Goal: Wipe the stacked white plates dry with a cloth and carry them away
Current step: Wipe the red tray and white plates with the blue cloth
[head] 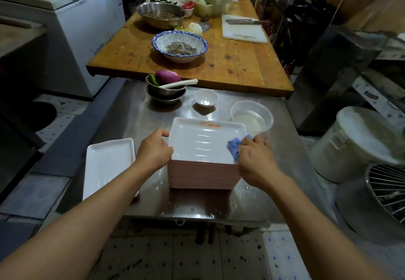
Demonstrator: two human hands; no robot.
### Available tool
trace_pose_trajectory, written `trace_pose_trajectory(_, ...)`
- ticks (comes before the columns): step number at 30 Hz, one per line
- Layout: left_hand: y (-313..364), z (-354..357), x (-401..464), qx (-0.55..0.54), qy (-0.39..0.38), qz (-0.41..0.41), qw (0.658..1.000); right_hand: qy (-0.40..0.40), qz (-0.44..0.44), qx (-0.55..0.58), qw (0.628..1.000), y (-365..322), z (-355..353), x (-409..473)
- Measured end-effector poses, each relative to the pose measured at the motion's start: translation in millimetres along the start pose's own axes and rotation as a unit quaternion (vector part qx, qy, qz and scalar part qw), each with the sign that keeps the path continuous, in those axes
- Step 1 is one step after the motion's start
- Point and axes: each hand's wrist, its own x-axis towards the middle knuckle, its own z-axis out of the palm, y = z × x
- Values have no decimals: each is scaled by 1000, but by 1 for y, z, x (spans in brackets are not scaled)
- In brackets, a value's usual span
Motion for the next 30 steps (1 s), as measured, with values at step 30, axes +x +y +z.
trace_pose_trajectory(30,0,8,4,69,32,20,997,28,-13,95,995,-28,12,-16)
